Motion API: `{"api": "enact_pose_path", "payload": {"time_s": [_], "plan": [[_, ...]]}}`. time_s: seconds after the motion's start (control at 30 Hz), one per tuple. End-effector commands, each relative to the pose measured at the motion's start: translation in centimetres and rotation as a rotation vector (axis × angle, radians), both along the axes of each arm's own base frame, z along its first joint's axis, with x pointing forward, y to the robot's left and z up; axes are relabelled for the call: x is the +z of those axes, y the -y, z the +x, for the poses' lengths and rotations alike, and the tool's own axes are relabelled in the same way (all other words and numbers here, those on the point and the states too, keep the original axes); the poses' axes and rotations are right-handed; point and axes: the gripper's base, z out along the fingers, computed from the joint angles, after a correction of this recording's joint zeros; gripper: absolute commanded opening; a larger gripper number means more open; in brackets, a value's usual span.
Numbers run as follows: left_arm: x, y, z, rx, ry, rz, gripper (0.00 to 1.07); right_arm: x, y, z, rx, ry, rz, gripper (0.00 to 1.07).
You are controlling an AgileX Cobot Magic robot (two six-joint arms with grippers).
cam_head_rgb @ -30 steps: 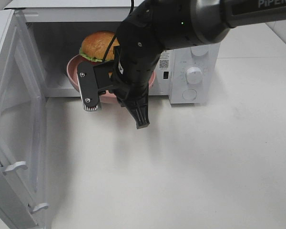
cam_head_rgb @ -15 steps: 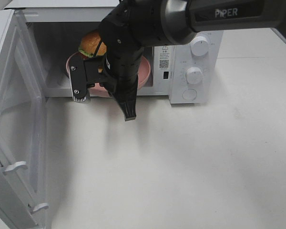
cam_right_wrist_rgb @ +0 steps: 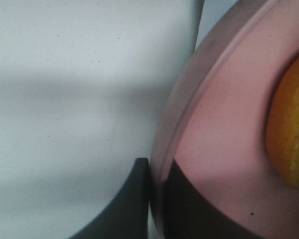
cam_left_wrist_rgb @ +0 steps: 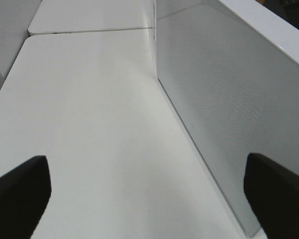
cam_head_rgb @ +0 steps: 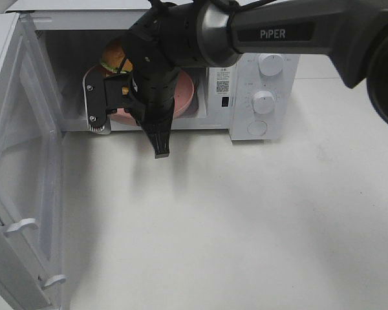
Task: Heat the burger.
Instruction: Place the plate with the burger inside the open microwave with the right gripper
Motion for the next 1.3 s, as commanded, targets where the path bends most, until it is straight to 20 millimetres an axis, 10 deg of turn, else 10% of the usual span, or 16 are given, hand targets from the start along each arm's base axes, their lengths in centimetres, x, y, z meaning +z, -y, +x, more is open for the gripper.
{"api": "enact_pose_path", "payload": {"time_s": [0.03,1.3], "plan": [[-0.1,0.0,-0.3,0.001,0.021,-0.004,0.98,1.4,-0.3,1.4,-0.025,0.074,0.065,0.00],[-0.1,0.0,-0.3,0.002,0.021,-0.002,0.98,-2.0,-1.4,6.1,-0.051,0.134,0.121,0.01]]}}
